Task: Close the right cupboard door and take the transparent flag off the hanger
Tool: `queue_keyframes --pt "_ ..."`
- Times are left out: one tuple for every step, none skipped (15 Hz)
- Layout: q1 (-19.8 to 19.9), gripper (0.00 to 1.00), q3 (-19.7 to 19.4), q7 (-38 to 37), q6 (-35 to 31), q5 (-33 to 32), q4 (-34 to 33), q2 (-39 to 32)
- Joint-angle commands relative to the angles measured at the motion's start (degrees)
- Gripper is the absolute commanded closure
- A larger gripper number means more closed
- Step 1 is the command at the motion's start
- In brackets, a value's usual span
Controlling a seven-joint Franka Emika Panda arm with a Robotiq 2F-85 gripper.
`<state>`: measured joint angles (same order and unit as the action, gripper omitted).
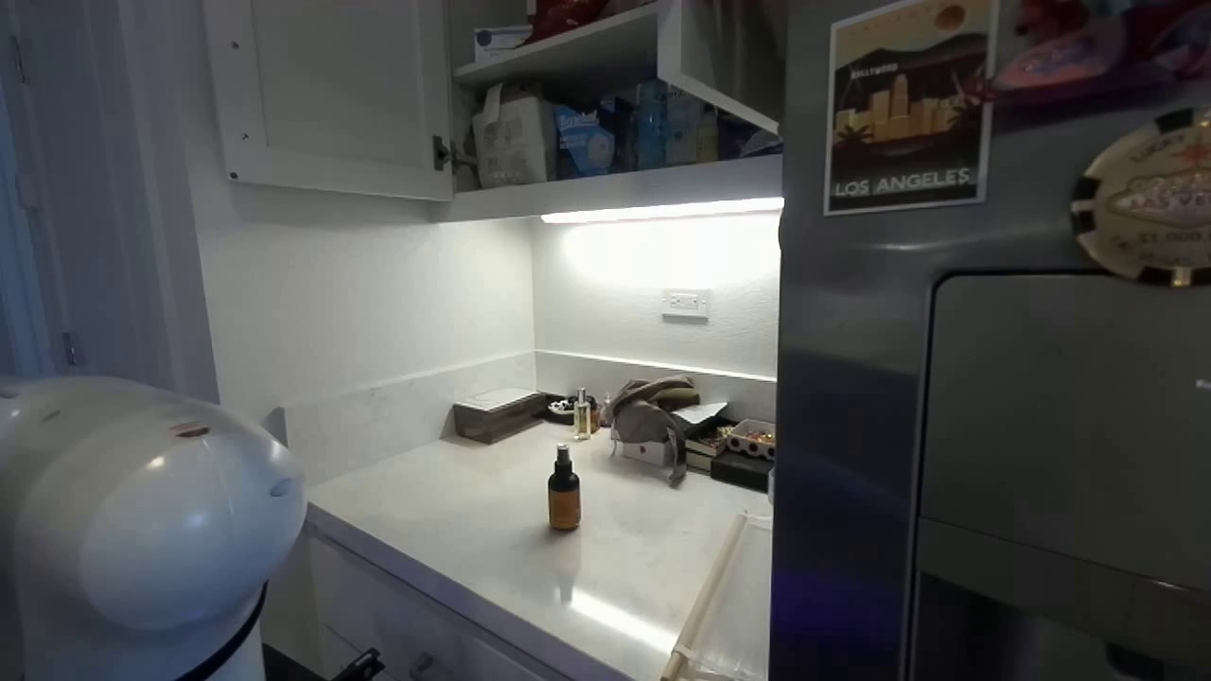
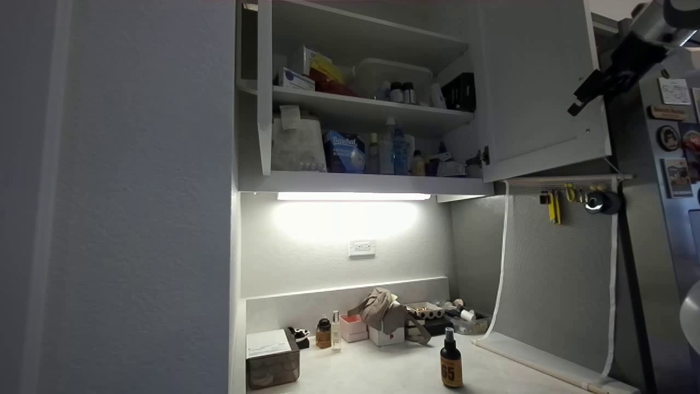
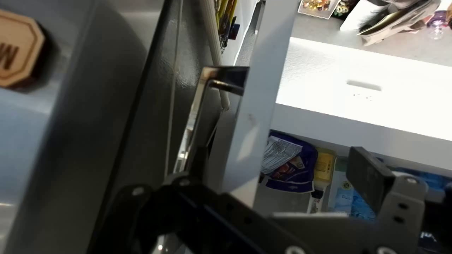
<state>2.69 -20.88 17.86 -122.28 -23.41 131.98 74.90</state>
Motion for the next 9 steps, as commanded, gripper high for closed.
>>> queue_keyframes --pt "-1.7 0.00 -0.5 1.9 1.3 3.0 -0.3 -0.8" --pt "-2.7 0.00 -0.7 1.9 1.4 3.9 -0.5 -1.0" --pt "-3.7 0.00 -0.9 2.0 1.6 5.1 -0.5 -1.3" --pt "-4.8 0.00 -1.3 2.2 1.6 6.3 -0.3 -1.5" --pt "-5.9 0.00 -1.4 2.1 1.6 7.6 -0.4 -2.0" --pt "-6.8 0.00 -1.3 2.0 2.1 8.7 -0.5 -2.2" --pt "-7.8 0.00 -1.3 2.0 2.2 9.7 -0.7 -2.3" --pt "-8.6 0.00 -1.1 1.9 2.5 10.9 -1.1 -2.5" --pt "-9.6 0.00 -0.7 1.8 3.1 12.2 -1.7 -3.1"
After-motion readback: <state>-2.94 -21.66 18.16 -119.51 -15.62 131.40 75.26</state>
